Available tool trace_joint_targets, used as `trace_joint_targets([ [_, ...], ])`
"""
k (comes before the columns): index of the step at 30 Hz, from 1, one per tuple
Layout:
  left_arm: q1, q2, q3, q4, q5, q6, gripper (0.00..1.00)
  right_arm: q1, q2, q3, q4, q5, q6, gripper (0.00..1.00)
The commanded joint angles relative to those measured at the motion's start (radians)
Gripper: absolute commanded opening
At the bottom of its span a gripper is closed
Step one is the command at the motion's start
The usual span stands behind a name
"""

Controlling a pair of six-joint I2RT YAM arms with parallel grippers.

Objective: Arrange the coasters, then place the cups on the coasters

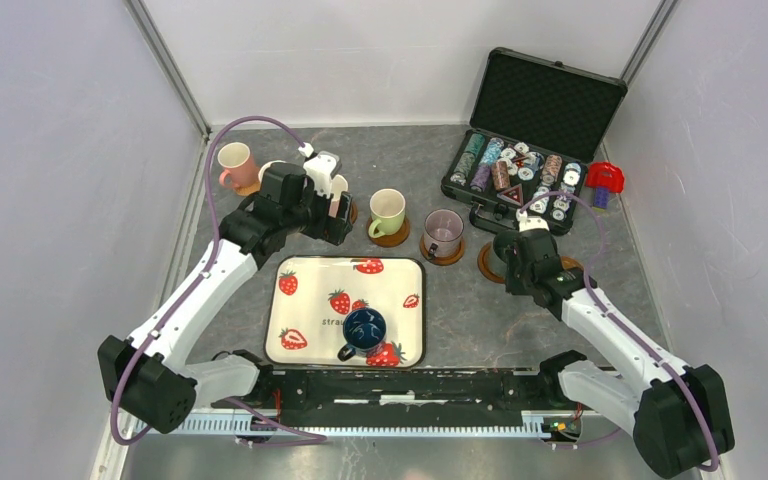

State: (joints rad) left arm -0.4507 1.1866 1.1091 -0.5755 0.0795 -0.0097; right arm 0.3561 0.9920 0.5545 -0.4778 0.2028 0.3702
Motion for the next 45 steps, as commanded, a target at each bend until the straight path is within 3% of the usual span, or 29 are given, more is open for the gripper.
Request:
trace_joint_targets([
  [1, 0.004, 0.002, 0.043, 0.009, -0.012, 0.015, 0.93, 0.001, -0.008, -0.001, 0.125, 0.046, 0.018, 0.0],
  [12, 0.003, -0.004, 0.031, 0.004, -0.014, 0.008, 0.94, 0.001, 0.003, -0.017, 0.129, 0.03, 0.036, 0.05],
  [31, 0.004, -0.013, 0.026, -0.004, -0.012, 0.008, 0.95, 0.002, -0.017, -0.039, 0.088, -0.027, 0.034, 0.5],
  [35, 0.005, -0.015, 0.032, -0.012, -0.014, 0.045, 0.95, 0.001, -0.038, 0.042, 0.024, -0.069, -0.089, 0.7],
  [39, 0.005, -0.017, 0.033, -0.016, -0.012, 0.053, 0.95, 0.001, -0.074, 0.155, -0.071, -0.09, -0.288, 0.81],
  [41, 0.006, -0.014, 0.034, -0.015, -0.009, 0.053, 0.95, -0.002, -0.086, 0.2, -0.111, -0.086, -0.403, 0.82],
  [45, 0.005, -0.007, 0.035, -0.008, -0.006, 0.051, 0.95, -0.019, -0.091, 0.215, -0.156, -0.04, -0.562, 0.74],
])
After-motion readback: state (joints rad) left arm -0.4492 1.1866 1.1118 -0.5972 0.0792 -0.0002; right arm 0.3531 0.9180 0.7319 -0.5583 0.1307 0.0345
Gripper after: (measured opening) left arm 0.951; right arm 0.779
